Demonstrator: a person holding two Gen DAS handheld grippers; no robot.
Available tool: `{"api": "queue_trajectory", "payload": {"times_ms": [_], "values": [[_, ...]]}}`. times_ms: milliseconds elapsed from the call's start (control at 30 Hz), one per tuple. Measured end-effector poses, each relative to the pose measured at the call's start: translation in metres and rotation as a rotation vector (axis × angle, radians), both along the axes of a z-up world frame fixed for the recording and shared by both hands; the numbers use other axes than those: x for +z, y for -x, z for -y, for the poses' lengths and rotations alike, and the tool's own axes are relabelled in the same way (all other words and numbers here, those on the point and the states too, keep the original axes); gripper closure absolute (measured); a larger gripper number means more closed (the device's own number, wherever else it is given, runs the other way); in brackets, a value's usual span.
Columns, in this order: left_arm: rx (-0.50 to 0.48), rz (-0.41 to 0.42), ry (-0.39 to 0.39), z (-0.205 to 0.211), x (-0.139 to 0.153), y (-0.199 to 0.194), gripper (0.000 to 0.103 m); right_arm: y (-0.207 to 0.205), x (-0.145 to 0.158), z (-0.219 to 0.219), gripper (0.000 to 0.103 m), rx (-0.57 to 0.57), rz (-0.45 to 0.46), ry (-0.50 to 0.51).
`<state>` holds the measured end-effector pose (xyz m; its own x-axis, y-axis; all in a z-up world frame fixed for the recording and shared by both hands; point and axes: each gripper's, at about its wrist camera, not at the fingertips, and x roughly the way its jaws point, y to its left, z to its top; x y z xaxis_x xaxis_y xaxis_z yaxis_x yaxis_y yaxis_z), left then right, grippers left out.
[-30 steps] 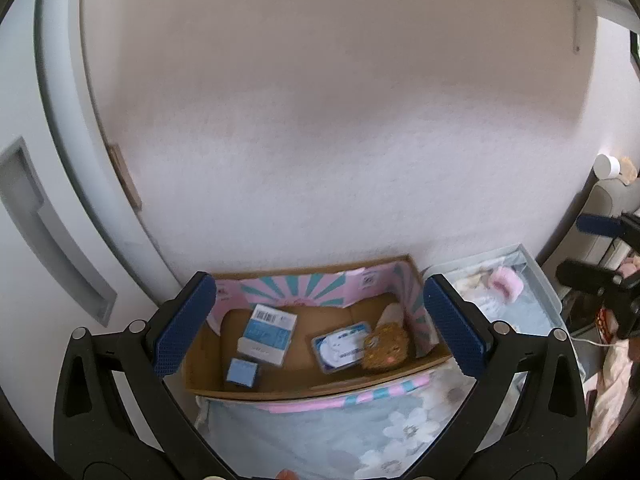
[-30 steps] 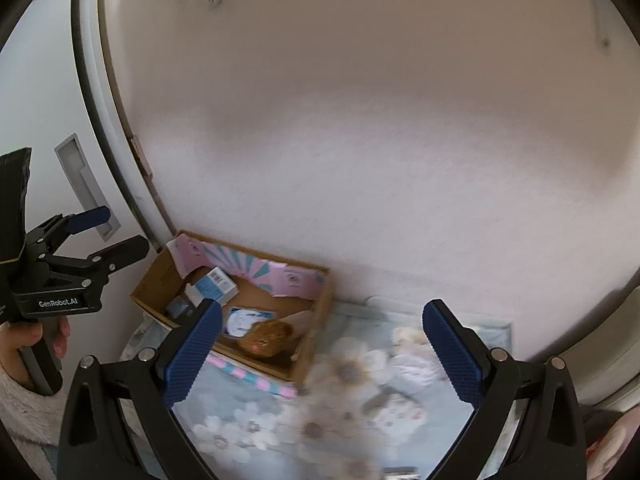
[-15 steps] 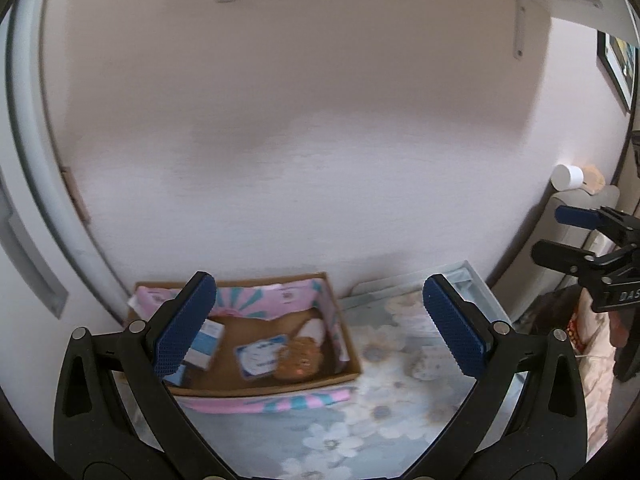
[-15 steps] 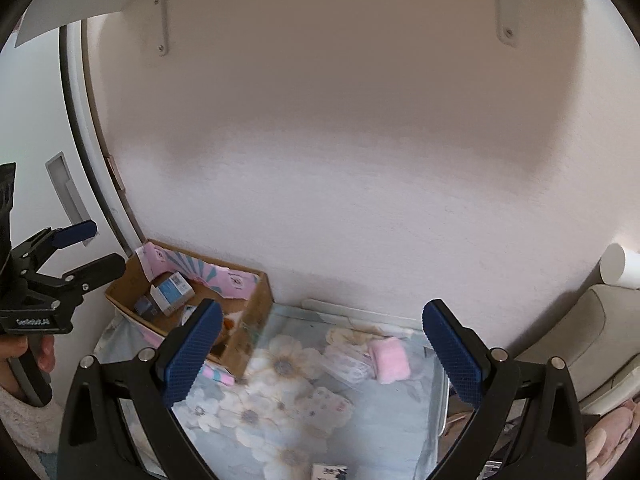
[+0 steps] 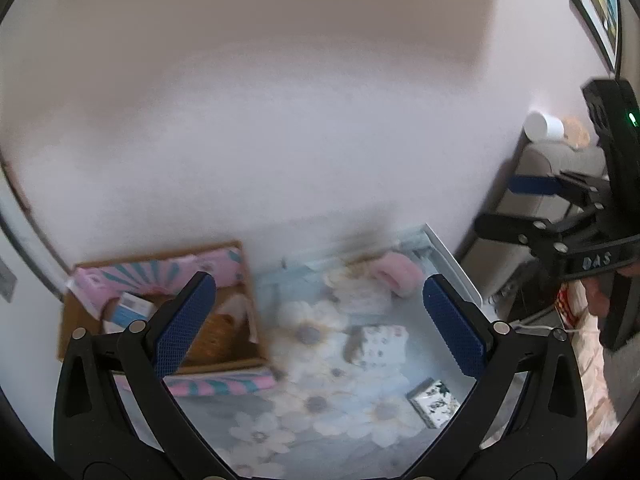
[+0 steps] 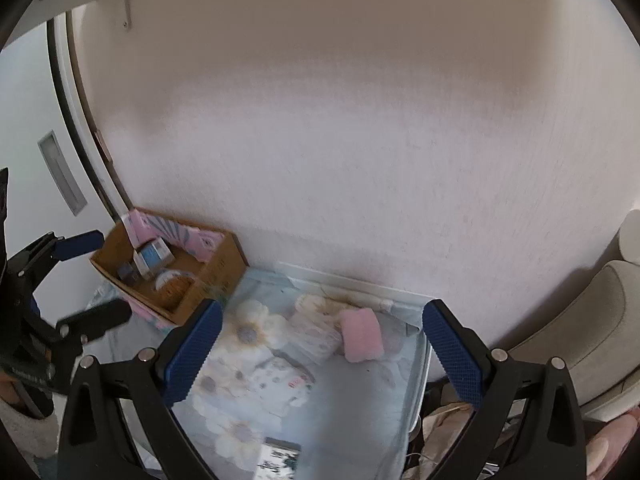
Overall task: Organize objects
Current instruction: 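Withdraw both tools from the cardboard box and move over the tray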
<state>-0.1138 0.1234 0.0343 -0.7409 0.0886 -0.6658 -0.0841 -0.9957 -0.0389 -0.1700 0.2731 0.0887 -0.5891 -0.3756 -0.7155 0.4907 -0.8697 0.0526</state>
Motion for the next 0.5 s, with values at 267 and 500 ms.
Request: {"api": "queue_trajectory", "payload": {"times_ms": [267,500], "values": [[-0.041,0.090,-0.023,-0.039,-0.051,0.014,0.000,0.026,-0.044,-0.018,0.003,0.060,0.056,-0.039],[-0.054,0.186,-0.039,-0.062,-0.106,0.031,0.000,0.044,-0.086,-0.024,0.003,0.113,0.100,-0.091]]}}
